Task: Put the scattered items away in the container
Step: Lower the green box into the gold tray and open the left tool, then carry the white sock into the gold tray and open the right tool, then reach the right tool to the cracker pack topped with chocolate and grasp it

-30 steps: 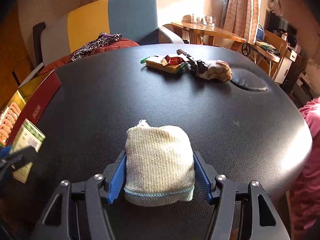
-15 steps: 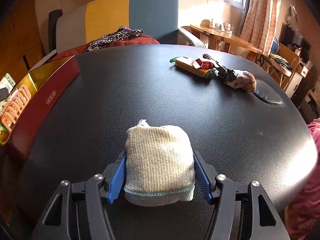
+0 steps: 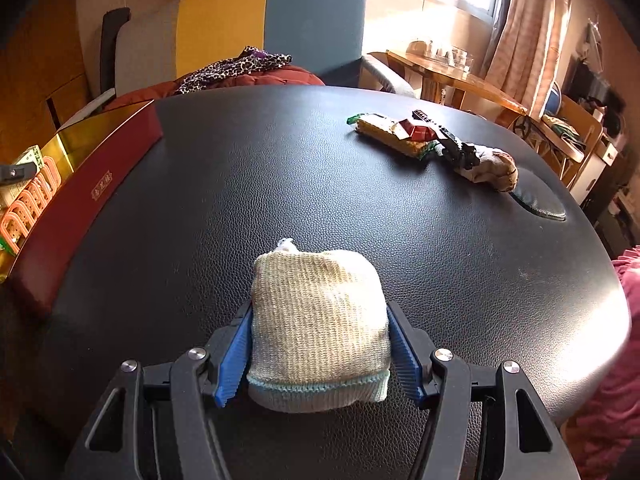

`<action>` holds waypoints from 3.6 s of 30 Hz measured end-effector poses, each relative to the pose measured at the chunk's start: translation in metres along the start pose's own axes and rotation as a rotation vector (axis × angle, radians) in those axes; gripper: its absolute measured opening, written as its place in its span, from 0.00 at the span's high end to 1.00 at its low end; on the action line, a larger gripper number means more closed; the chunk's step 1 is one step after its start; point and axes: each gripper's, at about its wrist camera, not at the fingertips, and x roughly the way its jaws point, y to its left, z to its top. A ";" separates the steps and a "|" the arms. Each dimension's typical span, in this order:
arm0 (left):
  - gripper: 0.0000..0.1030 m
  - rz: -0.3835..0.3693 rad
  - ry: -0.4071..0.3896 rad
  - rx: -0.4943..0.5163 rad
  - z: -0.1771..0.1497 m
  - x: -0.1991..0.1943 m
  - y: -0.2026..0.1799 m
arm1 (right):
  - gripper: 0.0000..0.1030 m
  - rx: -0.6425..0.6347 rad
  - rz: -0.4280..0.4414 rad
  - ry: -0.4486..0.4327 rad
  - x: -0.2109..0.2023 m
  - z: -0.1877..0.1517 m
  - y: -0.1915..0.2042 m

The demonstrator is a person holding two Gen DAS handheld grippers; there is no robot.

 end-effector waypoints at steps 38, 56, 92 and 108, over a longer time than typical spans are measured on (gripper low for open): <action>0.47 0.016 -0.060 -0.249 -0.066 -0.073 0.094 | 0.35 -0.250 0.550 0.019 -0.001 0.101 0.221; 0.45 -0.019 -0.050 -0.155 -0.057 -0.079 0.056 | 0.26 -0.079 0.504 -0.119 -0.027 0.115 0.131; 0.45 -0.227 0.101 0.127 -0.013 -0.020 -0.118 | 0.22 0.175 0.170 0.087 0.171 0.199 -0.135; 0.44 -0.274 0.084 0.141 -0.033 -0.045 -0.120 | 0.24 0.031 0.271 -0.062 0.051 0.157 -0.095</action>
